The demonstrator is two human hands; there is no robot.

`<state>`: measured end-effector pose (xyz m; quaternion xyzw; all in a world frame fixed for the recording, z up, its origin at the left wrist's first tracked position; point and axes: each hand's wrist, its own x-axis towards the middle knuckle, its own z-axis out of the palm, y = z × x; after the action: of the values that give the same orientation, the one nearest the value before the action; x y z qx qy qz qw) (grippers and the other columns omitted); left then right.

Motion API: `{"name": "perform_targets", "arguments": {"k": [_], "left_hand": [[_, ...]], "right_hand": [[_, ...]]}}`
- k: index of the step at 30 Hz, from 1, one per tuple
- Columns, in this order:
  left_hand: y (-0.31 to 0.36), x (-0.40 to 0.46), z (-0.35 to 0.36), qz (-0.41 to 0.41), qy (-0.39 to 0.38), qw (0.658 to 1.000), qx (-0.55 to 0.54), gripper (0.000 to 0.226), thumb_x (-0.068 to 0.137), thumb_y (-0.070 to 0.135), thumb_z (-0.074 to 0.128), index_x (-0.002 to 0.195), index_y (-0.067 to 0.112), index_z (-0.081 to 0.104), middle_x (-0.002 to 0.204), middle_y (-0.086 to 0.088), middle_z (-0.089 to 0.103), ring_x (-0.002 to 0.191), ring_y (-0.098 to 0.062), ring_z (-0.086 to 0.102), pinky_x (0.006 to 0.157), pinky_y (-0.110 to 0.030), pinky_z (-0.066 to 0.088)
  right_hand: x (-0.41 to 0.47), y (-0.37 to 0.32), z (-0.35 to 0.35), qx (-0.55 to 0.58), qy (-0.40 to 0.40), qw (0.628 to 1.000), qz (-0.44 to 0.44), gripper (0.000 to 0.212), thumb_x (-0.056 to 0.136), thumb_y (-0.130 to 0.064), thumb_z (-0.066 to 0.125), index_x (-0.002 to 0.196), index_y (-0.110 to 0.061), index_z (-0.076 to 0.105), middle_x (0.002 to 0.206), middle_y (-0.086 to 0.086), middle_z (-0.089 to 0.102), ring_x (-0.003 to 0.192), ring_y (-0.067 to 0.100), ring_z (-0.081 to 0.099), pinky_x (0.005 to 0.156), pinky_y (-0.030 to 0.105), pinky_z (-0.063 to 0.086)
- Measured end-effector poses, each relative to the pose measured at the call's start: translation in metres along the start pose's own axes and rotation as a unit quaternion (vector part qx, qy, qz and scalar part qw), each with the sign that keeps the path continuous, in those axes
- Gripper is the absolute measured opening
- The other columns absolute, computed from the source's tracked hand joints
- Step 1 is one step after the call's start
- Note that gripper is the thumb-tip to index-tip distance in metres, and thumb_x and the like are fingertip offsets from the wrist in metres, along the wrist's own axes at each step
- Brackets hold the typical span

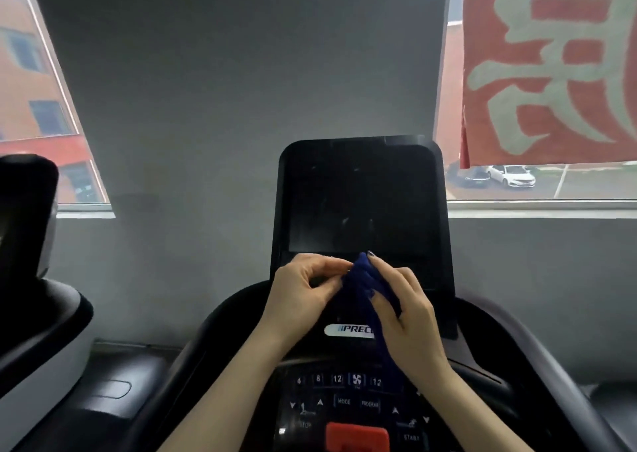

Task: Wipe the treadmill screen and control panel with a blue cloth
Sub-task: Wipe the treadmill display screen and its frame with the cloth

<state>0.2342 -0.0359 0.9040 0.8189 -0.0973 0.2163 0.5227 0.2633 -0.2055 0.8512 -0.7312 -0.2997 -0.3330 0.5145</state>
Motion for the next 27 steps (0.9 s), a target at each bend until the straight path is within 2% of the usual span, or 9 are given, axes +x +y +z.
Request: {"name": "perform_targets", "arguments": {"k": [3, 7, 11, 15, 17, 19, 21, 24, 27], "left_hand": [[-0.023, 0.034, -0.012, 0.026, 0.025, 0.999, 0.036, 0.021, 0.089, 0.012, 0.074, 0.098, 0.030, 0.078, 0.107, 0.010, 0.070, 0.098, 0.003, 0.066, 0.089, -0.013, 0.050], [-0.066, 0.094, -0.031, 0.054, 0.030, 0.996, 0.070, 0.023, 0.092, 0.015, 0.070, 0.100, 0.035, 0.077, 0.113, 0.013, 0.065, 0.107, 0.005, 0.060, 0.094, -0.009, 0.045], [-0.109, 0.166, -0.055, 0.082, 0.030, 0.993, 0.080, 0.025, 0.093, 0.011, 0.068, 0.104, 0.032, 0.076, 0.115, 0.013, 0.063, 0.113, 0.010, 0.054, 0.097, -0.006, 0.041], [-0.151, 0.242, -0.076, 0.137, 0.040, 0.980, 0.139, 0.026, 0.093, 0.011, 0.068, 0.110, 0.029, 0.075, 0.111, 0.025, 0.064, 0.117, 0.015, 0.049, 0.102, -0.004, 0.033], [-0.175, 0.273, -0.081, 0.146, 0.048, 0.976, 0.156, 0.025, 0.093, 0.013, 0.068, 0.113, 0.026, 0.074, 0.117, 0.021, 0.064, 0.120, 0.012, 0.048, 0.108, -0.013, 0.035], [-0.197, 0.296, -0.080, 0.142, 0.049, 0.974, 0.169, 0.027, 0.094, 0.014, 0.067, 0.119, 0.023, 0.072, 0.126, 0.016, 0.063, 0.127, 0.002, 0.048, 0.113, -0.028, 0.037], [-0.216, 0.312, -0.077, 0.134, 0.046, 0.973, 0.183, 0.031, 0.095, 0.015, 0.065, 0.126, 0.020, 0.068, 0.136, 0.010, 0.059, 0.135, -0.006, 0.044, 0.116, -0.037, 0.035], [-0.235, 0.332, -0.071, 0.122, 0.042, 0.970, 0.205, 0.038, 0.097, 0.014, 0.062, 0.136, 0.016, 0.061, 0.147, 0.004, 0.051, 0.142, -0.013, 0.037, 0.119, -0.040, 0.030], [-0.250, 0.346, -0.066, 0.106, 0.048, 0.966, 0.232, 0.043, 0.099, 0.014, 0.058, 0.143, 0.014, 0.053, 0.154, 0.000, 0.043, 0.146, -0.017, 0.031, 0.121, -0.037, 0.024]], "right_hand": [[0.027, 0.025, 0.012, -0.028, 0.026, 0.999, -0.006, 0.049, 0.090, -0.009, 0.056, 0.137, -0.022, 0.054, 0.106, -0.002, 0.057, 0.093, 0.004, 0.059, 0.081, 0.007, 0.044], [0.072, 0.063, 0.038, -0.072, 0.051, 0.996, -0.009, 0.049, 0.088, -0.005, 0.057, 0.136, -0.015, 0.058, 0.105, -0.001, 0.055, 0.096, 0.004, 0.056, 0.084, 0.007, 0.044], [0.125, 0.097, 0.076, -0.109, 0.073, 0.991, -0.005, 0.052, 0.087, 0.002, 0.060, 0.135, -0.018, 0.059, 0.108, 0.000, 0.052, 0.099, 0.005, 0.055, 0.087, 0.009, 0.044], [0.174, 0.134, 0.109, -0.157, 0.081, 0.984, -0.001, 0.060, 0.083, 0.015, 0.066, 0.134, -0.014, 0.059, 0.110, 0.000, 0.048, 0.102, 0.003, 0.052, 0.087, 0.009, 0.044], [0.190, 0.153, 0.122, -0.175, 0.087, 0.981, -0.002, 0.062, 0.082, 0.016, 0.067, 0.135, -0.015, 0.058, 0.112, 0.002, 0.047, 0.103, 0.003, 0.050, 0.088, 0.011, 0.045], [0.203, 0.171, 0.131, -0.192, 0.087, 0.978, 0.003, 0.063, 0.081, 0.015, 0.069, 0.136, -0.014, 0.057, 0.113, 0.003, 0.047, 0.104, 0.002, 0.050, 0.089, 0.013, 0.045], [0.215, 0.187, 0.139, -0.205, 0.080, 0.975, 0.008, 0.063, 0.080, 0.014, 0.071, 0.136, -0.011, 0.057, 0.114, 0.004, 0.047, 0.104, 0.000, 0.048, 0.090, 0.011, 0.043], [0.238, 0.203, 0.150, -0.224, 0.071, 0.972, -0.009, 0.055, 0.083, 0.006, 0.072, 0.134, -0.005, 0.058, 0.114, 0.007, 0.047, 0.096, -0.002, 0.046, 0.090, 0.007, 0.041], [0.262, 0.216, 0.162, -0.221, 0.061, 0.972, -0.042, 0.041, 0.093, -0.006, 0.062, 0.133, 0.001, 0.058, 0.113, 0.013, 0.048, 0.095, 0.001, 0.044, 0.089, 0.004, 0.039]]}}
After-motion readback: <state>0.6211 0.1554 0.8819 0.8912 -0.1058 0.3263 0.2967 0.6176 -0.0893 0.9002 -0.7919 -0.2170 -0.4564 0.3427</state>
